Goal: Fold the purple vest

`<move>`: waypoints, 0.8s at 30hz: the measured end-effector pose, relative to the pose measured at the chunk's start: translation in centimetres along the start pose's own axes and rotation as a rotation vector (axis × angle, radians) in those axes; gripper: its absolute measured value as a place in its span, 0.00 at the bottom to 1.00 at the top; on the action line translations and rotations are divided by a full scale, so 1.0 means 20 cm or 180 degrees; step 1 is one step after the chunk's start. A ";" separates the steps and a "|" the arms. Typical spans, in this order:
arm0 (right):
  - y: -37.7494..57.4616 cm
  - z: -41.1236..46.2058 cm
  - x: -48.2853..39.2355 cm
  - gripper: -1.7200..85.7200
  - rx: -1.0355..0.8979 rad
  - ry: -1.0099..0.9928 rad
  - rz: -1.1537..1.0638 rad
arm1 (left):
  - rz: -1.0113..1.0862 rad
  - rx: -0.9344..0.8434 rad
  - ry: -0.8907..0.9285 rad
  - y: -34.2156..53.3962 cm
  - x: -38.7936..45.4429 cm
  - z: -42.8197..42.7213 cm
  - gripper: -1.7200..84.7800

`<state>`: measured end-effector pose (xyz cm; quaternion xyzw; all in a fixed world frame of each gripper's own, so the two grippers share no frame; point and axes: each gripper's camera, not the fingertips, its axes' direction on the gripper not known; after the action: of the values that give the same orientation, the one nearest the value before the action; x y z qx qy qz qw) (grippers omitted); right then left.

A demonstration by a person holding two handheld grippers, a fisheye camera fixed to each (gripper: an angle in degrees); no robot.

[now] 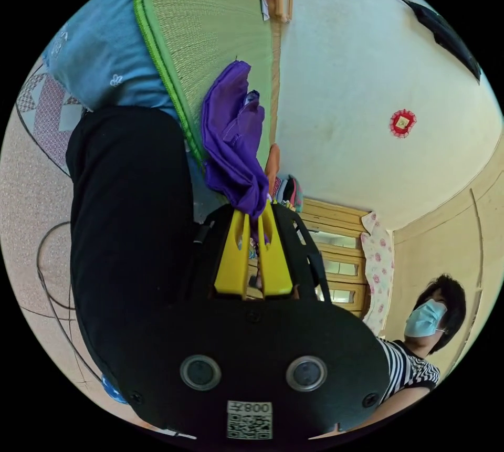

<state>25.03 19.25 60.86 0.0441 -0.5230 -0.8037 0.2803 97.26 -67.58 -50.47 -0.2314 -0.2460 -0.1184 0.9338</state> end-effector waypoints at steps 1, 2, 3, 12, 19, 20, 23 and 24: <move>0.01 -0.05 0.03 0.03 0.0021 -0.0027 -0.0064 | 0.0040 -0.0014 0.0018 -0.02 0.03 0.03 0.06; 0.01 -0.07 0.04 0.03 0.0034 -0.0042 -0.0096 | 0.0125 -0.0039 0.0053 -0.05 0.10 0.09 0.06; 0.02 -0.12 0.06 0.03 0.0063 -0.0069 -0.0165 | 0.0213 -0.0069 0.0083 -0.09 0.17 0.15 0.06; 0.10 -0.54 0.26 0.03 0.0433 -0.0330 -0.0634 | 0.0795 -0.0344 0.0327 -0.38 0.73 0.75 0.05; 0.15 -0.91 0.44 0.02 0.0762 -0.0518 -0.0996 | 0.1148 -0.0608 0.0435 -0.58 1.13 1.28 0.05; 0.15 -0.94 0.46 0.02 0.0791 -0.0532 -0.1019 | 0.1183 -0.0673 0.0447 -0.63 1.19 1.40 0.05; 0.09 -1.10 0.56 0.02 0.0927 -0.0557 -0.1094 | 0.1234 -0.0852 0.0464 -0.79 1.32 1.72 0.05; 0.04 -1.17 0.60 0.02 0.0975 -0.0547 -0.1107 | 0.1232 -0.0906 0.0454 -0.87 1.37 1.86 0.05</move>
<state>23.80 -5.95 53.71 0.1070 -0.6451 -0.7520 0.0824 99.66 -67.34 -1.06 -0.3945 -0.1114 0.0131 0.9120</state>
